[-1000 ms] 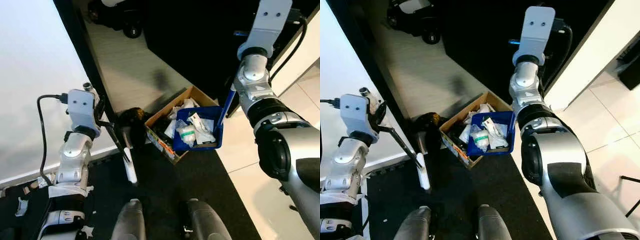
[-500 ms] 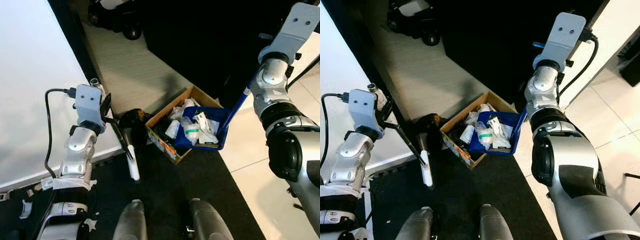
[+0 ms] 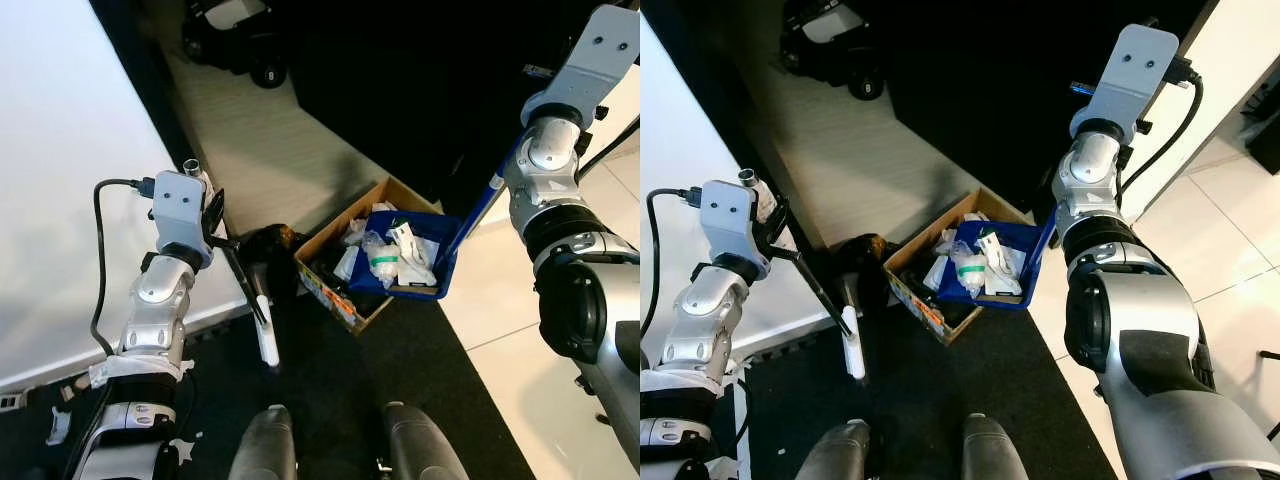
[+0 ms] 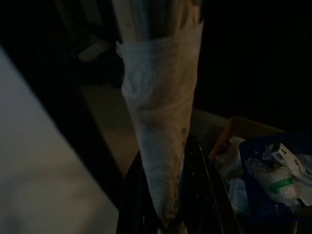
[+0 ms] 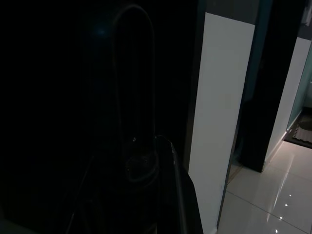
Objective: Sweep floor
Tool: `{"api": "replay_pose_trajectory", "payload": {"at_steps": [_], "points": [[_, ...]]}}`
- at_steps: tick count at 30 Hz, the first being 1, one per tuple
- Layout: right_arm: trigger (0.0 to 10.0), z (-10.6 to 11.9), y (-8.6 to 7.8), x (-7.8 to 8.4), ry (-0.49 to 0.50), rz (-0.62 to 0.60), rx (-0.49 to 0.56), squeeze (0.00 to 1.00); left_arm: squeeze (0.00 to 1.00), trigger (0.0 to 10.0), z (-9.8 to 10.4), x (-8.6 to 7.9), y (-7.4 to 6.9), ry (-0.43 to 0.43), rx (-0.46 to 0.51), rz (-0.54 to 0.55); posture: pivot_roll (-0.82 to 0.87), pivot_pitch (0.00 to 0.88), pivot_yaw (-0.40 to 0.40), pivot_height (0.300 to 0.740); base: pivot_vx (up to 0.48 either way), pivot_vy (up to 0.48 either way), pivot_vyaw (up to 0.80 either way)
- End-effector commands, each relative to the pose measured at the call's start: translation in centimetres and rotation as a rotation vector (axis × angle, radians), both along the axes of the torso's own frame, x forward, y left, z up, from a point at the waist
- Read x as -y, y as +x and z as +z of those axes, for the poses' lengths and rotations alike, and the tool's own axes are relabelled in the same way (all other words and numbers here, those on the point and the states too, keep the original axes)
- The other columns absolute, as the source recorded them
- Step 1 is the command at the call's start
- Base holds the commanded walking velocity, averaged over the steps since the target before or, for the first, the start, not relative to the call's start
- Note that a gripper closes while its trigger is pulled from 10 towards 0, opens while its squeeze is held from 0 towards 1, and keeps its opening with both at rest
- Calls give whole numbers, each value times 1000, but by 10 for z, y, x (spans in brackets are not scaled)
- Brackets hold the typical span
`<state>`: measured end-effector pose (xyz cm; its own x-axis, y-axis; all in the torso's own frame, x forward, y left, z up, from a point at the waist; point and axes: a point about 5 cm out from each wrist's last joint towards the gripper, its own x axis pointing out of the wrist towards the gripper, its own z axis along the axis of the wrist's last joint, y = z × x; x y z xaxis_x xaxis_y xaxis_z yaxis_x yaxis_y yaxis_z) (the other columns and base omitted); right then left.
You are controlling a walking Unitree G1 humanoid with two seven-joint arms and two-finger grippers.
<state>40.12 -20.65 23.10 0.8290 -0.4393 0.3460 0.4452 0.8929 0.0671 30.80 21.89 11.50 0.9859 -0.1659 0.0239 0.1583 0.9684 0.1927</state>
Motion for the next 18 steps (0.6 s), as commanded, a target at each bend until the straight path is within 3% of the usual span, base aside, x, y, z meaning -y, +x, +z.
{"api": "replay_pose_trajectory", "payload": {"at_steps": [1,18], "points": [[10000,10,-2,6,-5,-18,63,0,0,10000,5,1,2,0,32,-13,60,19,-16,740,315,0,0],[10000,9,-3,7,-9,-20,63,0,0,10000,5,3,3,-5,40,-23,59,13,-13,740,320,0,0]]}}
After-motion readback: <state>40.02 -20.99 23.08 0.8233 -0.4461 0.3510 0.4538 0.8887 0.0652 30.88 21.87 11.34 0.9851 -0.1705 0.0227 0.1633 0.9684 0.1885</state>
